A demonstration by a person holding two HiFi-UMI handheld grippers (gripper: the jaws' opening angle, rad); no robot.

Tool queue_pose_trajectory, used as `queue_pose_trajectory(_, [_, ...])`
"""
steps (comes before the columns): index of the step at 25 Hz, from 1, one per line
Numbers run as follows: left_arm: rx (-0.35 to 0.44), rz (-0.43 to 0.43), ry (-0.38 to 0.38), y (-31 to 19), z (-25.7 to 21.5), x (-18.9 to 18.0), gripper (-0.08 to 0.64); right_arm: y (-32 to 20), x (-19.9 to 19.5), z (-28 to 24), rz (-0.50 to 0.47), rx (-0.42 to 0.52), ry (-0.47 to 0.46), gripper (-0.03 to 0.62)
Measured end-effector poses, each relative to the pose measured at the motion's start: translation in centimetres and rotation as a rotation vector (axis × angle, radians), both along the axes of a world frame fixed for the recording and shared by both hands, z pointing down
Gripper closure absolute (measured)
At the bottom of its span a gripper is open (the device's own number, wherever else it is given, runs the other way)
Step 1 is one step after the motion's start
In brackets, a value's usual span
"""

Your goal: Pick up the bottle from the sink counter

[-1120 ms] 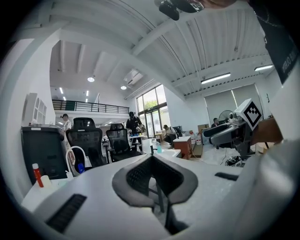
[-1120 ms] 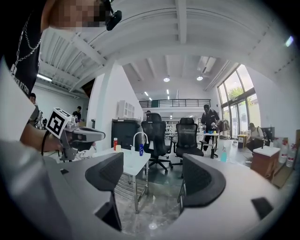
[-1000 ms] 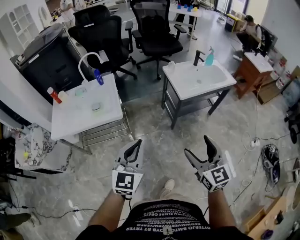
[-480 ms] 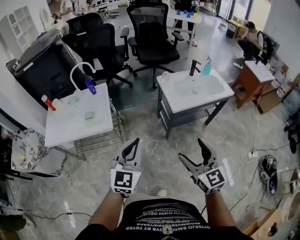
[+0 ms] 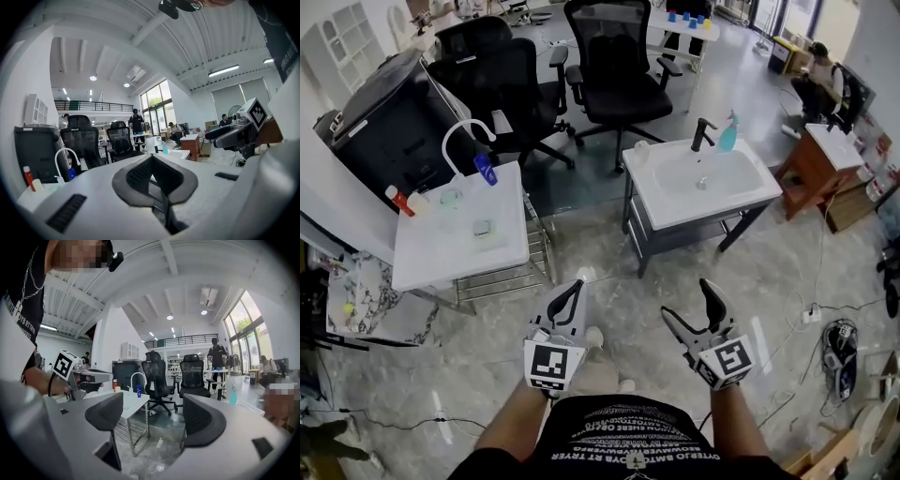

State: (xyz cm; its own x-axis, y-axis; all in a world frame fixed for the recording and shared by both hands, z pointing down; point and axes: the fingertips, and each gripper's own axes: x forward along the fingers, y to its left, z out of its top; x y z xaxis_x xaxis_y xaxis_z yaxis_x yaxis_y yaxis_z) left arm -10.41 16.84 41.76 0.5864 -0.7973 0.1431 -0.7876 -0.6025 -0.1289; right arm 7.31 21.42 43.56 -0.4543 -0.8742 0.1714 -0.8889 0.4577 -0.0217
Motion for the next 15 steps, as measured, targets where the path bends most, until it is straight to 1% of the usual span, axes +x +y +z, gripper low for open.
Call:
queue_pose_trajectory(4, [0.007,0.023,-0.002,-2.9,-0.1,0.9,0.558,-2.2,0.3,0.3,0.016,-0.014,-0.004,0.221])
queue_pose_trajectory(8, [0.028,0.05,-0.009,-6.9,-0.3,1.8,0.558,-5.7,0.3,0.2,0.035,-0.017,-0.007,0.221])
queue_pose_trajectory(12, [0.021,0.076,-0.008,-11.0,0.0,2.1,0.558,-9.5,0.0,1.1,0.033,-0.023,-0.006,0.221])
queue_pose_trajectory(15, [0.016,0.091,-0.016,-13.9,0.2,2.0,0.558,-12.4,-0.1,0.9,0.052,-0.026,-0.011,0.221])
